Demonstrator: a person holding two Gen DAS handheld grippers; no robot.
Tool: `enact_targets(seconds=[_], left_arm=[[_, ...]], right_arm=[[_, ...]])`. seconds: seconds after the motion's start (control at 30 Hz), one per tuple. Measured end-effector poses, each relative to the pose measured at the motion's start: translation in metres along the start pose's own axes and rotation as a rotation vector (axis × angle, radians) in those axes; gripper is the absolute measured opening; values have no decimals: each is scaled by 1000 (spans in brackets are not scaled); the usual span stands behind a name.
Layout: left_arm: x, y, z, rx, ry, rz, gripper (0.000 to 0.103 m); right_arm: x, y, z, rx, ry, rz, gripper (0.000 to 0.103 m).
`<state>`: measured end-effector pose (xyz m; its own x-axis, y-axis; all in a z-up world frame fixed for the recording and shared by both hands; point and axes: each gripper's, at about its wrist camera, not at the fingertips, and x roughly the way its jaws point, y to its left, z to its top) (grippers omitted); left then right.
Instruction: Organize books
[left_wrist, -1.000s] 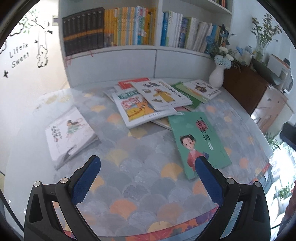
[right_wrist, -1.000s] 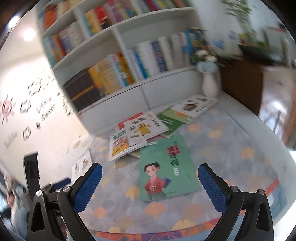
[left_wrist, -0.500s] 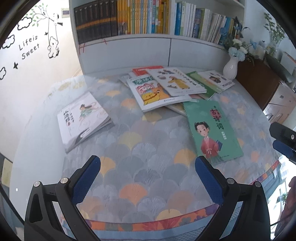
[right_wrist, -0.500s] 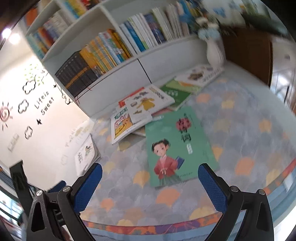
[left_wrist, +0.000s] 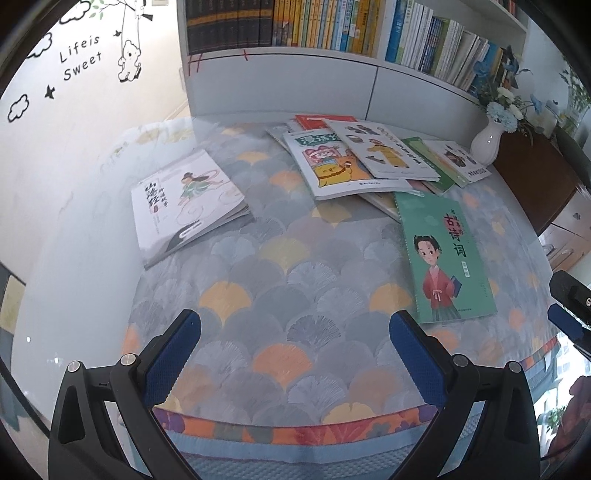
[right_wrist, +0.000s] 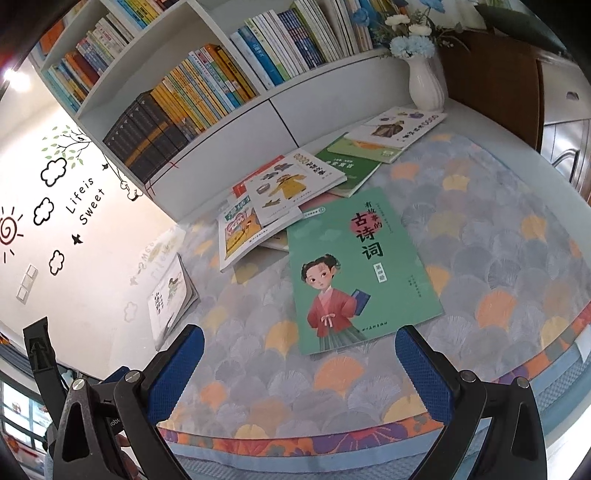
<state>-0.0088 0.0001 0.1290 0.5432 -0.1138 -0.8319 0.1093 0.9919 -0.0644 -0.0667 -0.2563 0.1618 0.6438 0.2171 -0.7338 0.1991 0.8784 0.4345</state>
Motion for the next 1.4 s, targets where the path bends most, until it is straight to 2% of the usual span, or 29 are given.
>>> enact_targets(seconds=[0.27, 0.43, 0.53, 0.67, 0.7, 0.77, 0.83, 0.9, 1.0, 1.1, 1.17, 1.27, 1.33, 1.37, 1.4], left_arm=[[-3, 21, 0, -42, -12, -4, 102], [-21, 47, 4, -68, -61, -49, 102], [-45, 65, 14, -60, -125, -76, 102], [-84, 94, 37, -52, -214, -93, 102], [-97, 103, 44, -60, -252, -88, 102], [-118, 121, 54, -86, -335, -60, 102], [-140, 141, 69, -109, -413, -50, 102], [-155, 162, 83, -143, -460, -44, 102], [-160, 195, 100, -221, -493, -54, 102], [-142, 221, 107, -279, -469, -16, 102], [-118, 229, 107, -291, -450, 58, 102], [-80, 233, 95, -273, -421, 87, 102], [-52, 232, 88, -272, -380, 72, 102], [-36, 233, 85, -275, -346, 61, 102], [-19, 234, 82, -285, -300, 46, 102]], right_arm=[[3, 3, -5, 33, 8, 8, 103], [-1, 17, -5, 17, -16, 4, 103], [-21, 27, 5, -20, -86, 11, 103], [-61, 42, 35, -79, -214, -28, 103], [-72, 43, 43, -67, -238, 6, 103], [-100, 40, 62, 21, -289, 167, 103], [-125, 42, 81, 74, -336, 271, 103], [-149, 61, 95, 14, -405, 265, 103], [-183, 115, 101, -204, -536, 210, 103], [-196, 176, 85, -449, -681, 195, 103], [-182, 219, 70, -597, -728, 161, 103], [-137, 262, 55, -696, -665, 155, 103], [-91, 275, 48, -693, -584, 248, 103], [-54, 278, 44, -650, -512, 289, 103], [-23, 279, 42, -603, -441, 291, 103]])
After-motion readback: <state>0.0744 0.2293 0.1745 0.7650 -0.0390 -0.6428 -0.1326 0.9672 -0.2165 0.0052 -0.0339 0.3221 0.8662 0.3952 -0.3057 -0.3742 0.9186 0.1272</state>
